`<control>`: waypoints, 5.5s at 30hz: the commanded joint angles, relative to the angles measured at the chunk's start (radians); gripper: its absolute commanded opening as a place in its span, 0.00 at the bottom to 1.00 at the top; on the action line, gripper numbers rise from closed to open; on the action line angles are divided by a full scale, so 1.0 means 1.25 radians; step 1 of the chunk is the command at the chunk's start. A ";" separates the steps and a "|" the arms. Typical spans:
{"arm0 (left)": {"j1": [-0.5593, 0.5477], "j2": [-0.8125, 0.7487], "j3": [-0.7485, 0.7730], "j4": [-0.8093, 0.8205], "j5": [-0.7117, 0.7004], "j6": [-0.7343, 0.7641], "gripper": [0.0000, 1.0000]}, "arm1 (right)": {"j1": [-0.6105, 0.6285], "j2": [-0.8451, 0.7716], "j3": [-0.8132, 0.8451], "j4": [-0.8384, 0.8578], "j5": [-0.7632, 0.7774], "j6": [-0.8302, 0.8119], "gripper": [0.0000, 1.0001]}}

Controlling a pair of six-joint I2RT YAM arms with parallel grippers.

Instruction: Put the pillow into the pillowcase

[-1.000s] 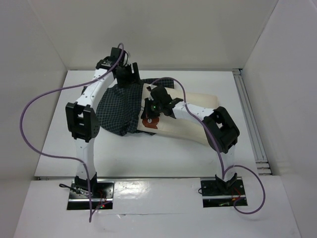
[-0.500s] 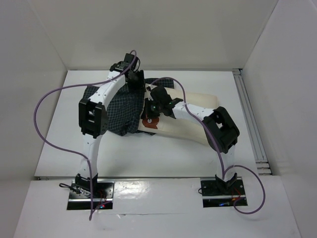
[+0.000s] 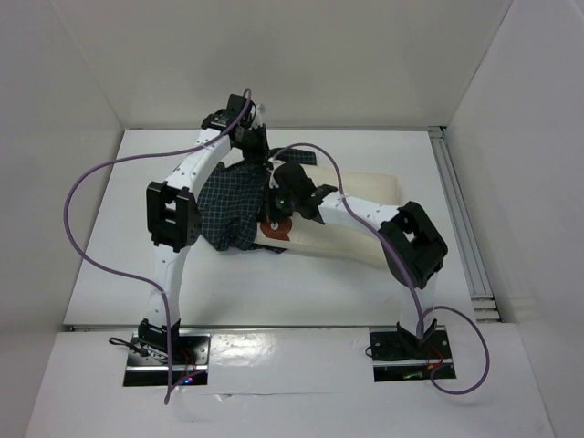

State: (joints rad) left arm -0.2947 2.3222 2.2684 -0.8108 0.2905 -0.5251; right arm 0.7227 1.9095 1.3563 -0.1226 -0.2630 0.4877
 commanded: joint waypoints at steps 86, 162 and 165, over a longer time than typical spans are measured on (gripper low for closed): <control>0.351 -0.819 -1.045 0.229 0.116 -0.154 0.78 | 0.284 -0.006 0.196 -0.326 0.500 -0.389 1.00; 0.026 -0.900 -1.120 0.596 0.483 -0.086 0.00 | 0.016 0.169 0.577 -0.251 0.323 -0.071 0.00; 0.033 -0.957 -1.190 0.613 0.499 -0.101 0.00 | 0.027 0.208 0.506 -0.231 0.268 -0.060 0.00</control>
State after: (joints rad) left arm -0.2424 1.2102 0.8402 -0.0307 0.6823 -0.6525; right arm 0.7341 2.0876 2.0724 -0.5510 0.0727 0.3725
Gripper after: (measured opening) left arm 0.026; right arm 0.010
